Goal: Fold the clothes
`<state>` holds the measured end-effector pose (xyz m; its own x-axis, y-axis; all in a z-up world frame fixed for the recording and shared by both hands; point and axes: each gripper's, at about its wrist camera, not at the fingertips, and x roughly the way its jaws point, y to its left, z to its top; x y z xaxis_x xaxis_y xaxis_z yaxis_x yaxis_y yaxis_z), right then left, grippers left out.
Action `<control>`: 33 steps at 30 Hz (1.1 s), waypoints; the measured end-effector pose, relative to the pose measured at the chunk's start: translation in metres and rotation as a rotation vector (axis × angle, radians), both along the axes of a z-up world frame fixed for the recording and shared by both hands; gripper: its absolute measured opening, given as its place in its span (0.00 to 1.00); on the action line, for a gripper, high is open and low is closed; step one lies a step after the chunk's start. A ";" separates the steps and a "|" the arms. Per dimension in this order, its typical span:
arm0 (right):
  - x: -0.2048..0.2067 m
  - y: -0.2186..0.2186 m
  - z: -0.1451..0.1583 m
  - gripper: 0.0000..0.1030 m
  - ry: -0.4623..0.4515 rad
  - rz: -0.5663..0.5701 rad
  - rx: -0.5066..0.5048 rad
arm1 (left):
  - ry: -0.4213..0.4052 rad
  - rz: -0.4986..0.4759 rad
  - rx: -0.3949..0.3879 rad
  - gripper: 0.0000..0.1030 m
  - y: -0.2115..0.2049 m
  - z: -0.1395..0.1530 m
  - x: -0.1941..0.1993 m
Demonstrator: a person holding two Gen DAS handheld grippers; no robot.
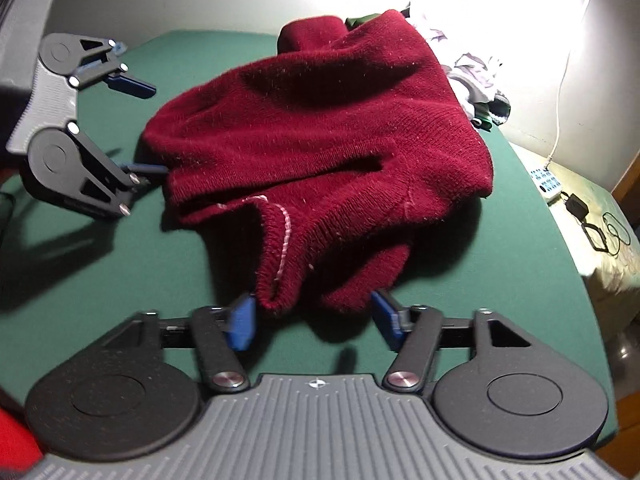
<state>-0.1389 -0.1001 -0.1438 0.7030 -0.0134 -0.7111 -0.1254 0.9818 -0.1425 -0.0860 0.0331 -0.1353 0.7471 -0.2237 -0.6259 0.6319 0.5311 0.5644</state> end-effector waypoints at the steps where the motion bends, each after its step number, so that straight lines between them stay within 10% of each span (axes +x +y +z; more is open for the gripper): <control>1: 0.001 0.001 -0.002 0.39 -0.010 -0.004 0.000 | 0.002 0.010 -0.008 0.85 -0.001 0.000 0.002; 14: 0.008 0.010 -0.012 0.39 -0.055 -0.026 0.066 | -0.055 0.088 -0.157 0.94 0.016 -0.008 0.001; 19: 0.013 0.005 -0.008 0.16 -0.085 -0.032 0.098 | 0.019 0.063 -0.182 0.67 0.015 -0.003 0.005; 26: 0.009 -0.003 0.010 0.13 -0.200 -0.118 0.121 | 0.128 -0.018 -0.168 0.23 0.013 0.003 0.009; 33: 0.004 -0.021 0.028 0.13 -0.288 -0.232 0.118 | 0.112 -0.140 -0.050 0.38 0.022 0.007 0.007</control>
<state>-0.1351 -0.1210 -0.1157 0.8619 -0.1251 -0.4914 0.1305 0.9912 -0.0234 -0.0786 0.0554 -0.1279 0.6328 -0.3534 -0.6890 0.7591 0.4589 0.4618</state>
